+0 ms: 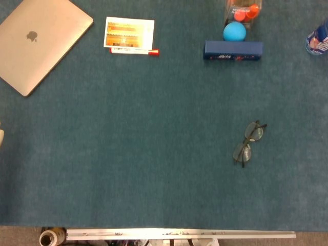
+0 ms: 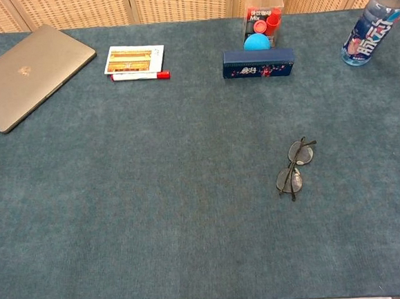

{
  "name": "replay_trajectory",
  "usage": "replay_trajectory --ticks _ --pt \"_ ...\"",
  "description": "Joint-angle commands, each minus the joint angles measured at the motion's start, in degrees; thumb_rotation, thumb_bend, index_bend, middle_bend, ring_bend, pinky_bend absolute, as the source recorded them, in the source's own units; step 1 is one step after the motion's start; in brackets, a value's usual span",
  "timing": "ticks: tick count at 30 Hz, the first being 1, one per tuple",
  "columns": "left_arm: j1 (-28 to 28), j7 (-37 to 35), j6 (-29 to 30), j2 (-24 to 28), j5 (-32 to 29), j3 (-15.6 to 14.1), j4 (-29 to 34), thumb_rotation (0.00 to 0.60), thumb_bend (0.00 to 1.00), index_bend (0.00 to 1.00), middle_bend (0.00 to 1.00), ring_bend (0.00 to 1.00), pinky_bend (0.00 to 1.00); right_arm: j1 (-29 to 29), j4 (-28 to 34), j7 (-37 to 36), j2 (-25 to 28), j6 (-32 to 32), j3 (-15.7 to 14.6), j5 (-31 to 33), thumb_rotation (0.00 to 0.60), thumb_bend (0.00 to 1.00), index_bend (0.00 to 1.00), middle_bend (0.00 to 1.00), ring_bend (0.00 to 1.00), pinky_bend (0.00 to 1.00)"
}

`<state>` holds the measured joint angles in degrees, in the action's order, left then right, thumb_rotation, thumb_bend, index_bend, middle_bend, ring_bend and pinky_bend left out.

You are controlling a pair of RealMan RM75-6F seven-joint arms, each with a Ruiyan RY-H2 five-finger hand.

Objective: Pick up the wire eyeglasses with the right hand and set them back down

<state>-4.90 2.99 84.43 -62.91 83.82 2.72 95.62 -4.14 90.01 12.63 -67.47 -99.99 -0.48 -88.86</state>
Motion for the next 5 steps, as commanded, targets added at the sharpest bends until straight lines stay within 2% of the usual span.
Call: replay_trajectory --ticks 1,5 --pt "-0.2 0.4 -0.7 -0.2 -0.3 -0.1 -0.2 0.6 0.28 0.53 0.55 0.42 0.59 1.1 -1.1 -2.9 0.6 -0.1 0.9 1.0 0.6 0.3 0.61 0.56 0.41 0.57" --pt "-0.6 1.3 -1.9 -0.8 -0.9 -0.3 -0.7 0.6 0.28 0.53 0.55 0.42 0.59 1.5 -1.7 -4.6 1.0 0.5 1.9 1.8 0.6 0.3 0.61 0.56 0.41 0.57"
